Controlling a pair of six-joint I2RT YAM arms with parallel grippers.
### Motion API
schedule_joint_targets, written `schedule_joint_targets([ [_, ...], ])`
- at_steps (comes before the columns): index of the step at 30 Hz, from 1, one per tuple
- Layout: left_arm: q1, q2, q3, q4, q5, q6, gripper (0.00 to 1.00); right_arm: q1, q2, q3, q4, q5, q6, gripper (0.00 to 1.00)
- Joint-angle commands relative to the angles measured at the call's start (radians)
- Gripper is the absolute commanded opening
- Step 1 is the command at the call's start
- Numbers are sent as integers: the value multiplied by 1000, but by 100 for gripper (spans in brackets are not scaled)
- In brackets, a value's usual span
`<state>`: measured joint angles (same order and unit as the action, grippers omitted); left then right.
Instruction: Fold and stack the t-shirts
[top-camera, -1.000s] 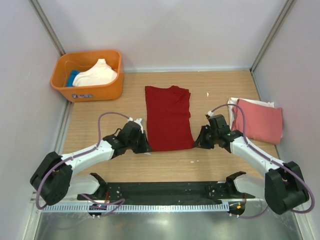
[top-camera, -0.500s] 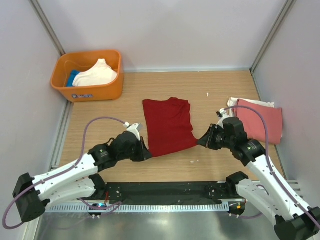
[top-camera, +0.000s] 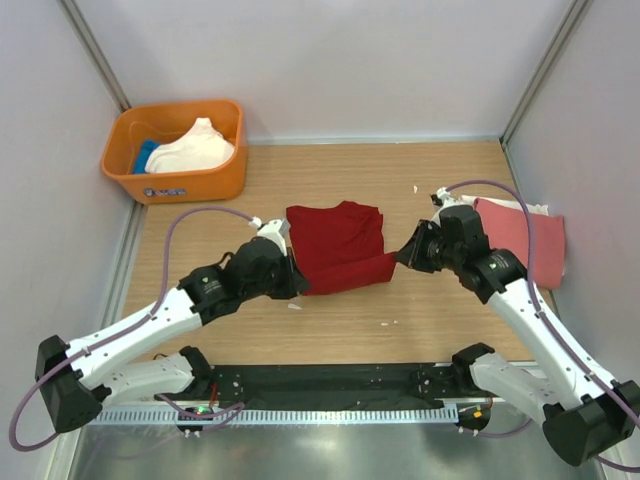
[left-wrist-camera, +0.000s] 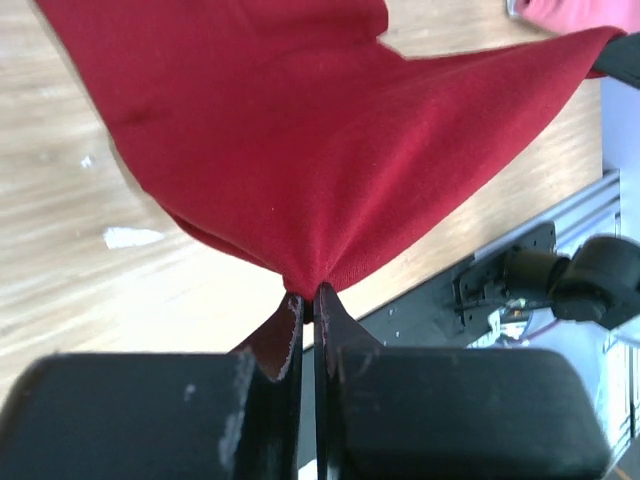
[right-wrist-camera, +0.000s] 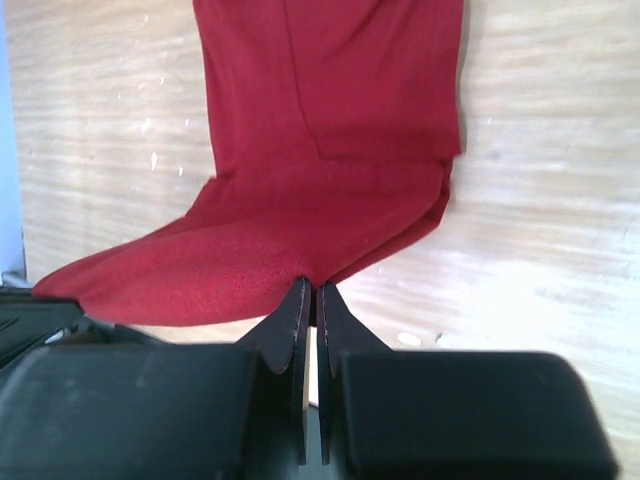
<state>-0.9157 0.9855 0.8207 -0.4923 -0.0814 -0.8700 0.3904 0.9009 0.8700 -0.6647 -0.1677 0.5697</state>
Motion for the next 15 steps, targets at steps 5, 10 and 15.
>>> schedule_joint_targets([
  [5,124,79,98,30,40,78,0,-1,128,113,160,105,-39,1],
  [10,230,120,124,44,107,110,0,-2,211,168,215,149,-62,1],
  [15,322,211,187,55,169,160,0,-5,323,224,300,237,-99,1],
])
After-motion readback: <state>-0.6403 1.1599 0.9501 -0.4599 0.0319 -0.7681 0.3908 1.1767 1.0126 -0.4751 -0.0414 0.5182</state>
